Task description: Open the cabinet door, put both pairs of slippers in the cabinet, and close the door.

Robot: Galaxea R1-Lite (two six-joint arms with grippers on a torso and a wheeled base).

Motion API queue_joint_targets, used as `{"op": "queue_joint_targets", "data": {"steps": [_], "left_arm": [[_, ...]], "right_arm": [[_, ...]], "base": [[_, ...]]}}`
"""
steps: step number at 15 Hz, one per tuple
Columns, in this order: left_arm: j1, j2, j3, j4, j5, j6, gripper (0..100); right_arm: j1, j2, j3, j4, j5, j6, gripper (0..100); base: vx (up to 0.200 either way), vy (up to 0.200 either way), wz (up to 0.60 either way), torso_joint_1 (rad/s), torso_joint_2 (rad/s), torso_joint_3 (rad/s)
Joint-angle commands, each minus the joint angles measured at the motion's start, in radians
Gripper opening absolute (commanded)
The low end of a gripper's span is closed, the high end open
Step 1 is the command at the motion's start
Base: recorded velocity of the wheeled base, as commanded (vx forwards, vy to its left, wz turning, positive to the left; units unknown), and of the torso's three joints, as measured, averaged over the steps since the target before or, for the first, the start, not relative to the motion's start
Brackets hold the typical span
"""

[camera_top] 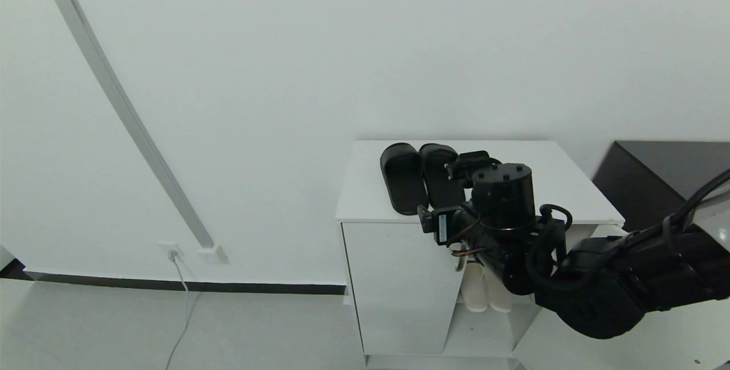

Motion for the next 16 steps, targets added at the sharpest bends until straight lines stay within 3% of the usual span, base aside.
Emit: {"op": "queue_joint_targets", "data": {"steps": [1, 5, 10, 16], "left_arm": [[0.0, 0.001, 0.0, 0.0, 0.0, 0.0, 0], [0.0, 0.001, 0.0, 0.0, 0.0, 0.0, 0], [0.0, 0.001, 0.0, 0.0, 0.0, -0.003, 0], [0.0, 0.001, 0.0, 0.0, 0.001, -0.004, 0]], "right_arm": [[-0.002, -0.004, -0.003, -0.002, 0.0, 0.0, 100], [-0.004, 0.041, 0.001, -0.007, 0.0, 0.026, 100], [-0.007, 0.168, -0.028, -0.154, -0.002, 0.026, 100], [-0.067, 0.319, -0.207, -0.162, 0.0, 0.009, 100]], "base": [[0.2, 0.0, 0.0, -0.012, -0.02, 0.002], [0.2, 0.0, 0.0, 0.005, 0.0, 0.001], [0.0, 0.0, 0.0, 0.0, 0.0, 0.0], [0.0, 0.0, 0.0, 0.0, 0.0, 0.0]]}}
